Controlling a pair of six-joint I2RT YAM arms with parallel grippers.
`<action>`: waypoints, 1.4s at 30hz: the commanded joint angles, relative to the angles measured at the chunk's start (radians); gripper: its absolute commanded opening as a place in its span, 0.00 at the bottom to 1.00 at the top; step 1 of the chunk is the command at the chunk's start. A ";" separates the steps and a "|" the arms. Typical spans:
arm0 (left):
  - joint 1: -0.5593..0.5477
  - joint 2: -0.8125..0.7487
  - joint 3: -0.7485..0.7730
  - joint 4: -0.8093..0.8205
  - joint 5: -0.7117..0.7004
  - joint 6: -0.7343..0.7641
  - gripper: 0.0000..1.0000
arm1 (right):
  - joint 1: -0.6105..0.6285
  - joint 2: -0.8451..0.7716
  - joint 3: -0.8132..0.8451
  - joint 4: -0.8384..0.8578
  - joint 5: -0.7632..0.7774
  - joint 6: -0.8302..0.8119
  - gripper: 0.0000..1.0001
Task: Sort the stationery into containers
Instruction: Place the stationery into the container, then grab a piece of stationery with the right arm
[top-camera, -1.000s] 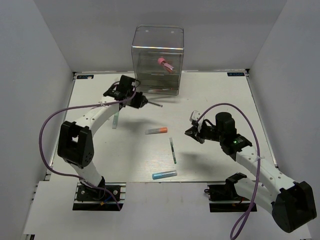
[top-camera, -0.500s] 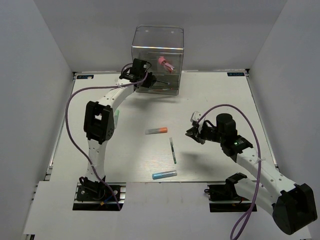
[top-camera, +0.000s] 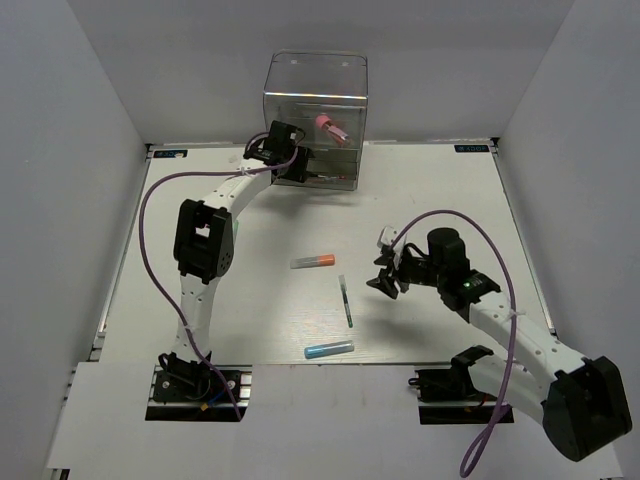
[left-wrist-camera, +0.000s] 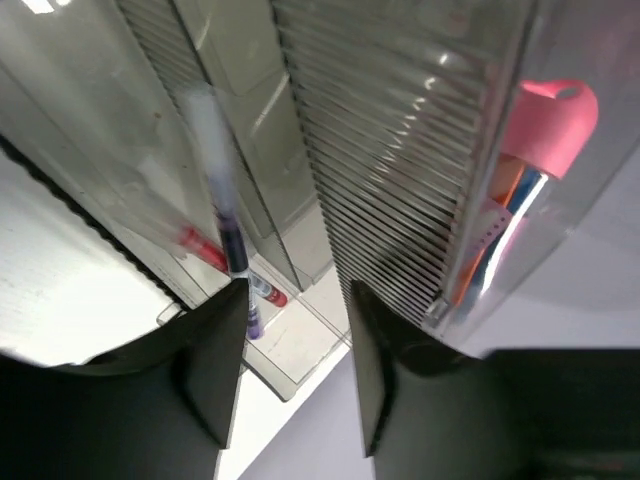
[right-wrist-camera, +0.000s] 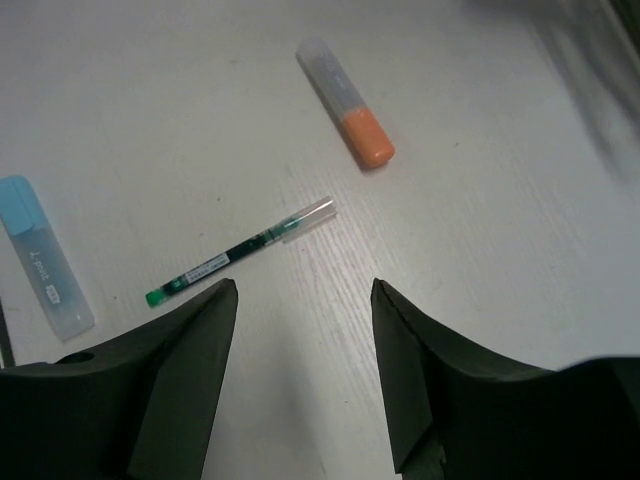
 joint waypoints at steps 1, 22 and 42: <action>0.003 -0.065 0.037 0.023 0.022 0.025 0.56 | 0.003 0.060 0.027 -0.036 -0.053 0.021 0.62; 0.013 -0.841 -0.824 0.318 0.113 0.441 1.00 | 0.197 0.596 0.367 -0.252 0.197 0.271 0.62; 0.013 -1.394 -1.218 0.033 -0.162 0.487 1.00 | 0.395 0.800 0.416 -0.336 0.614 0.279 0.19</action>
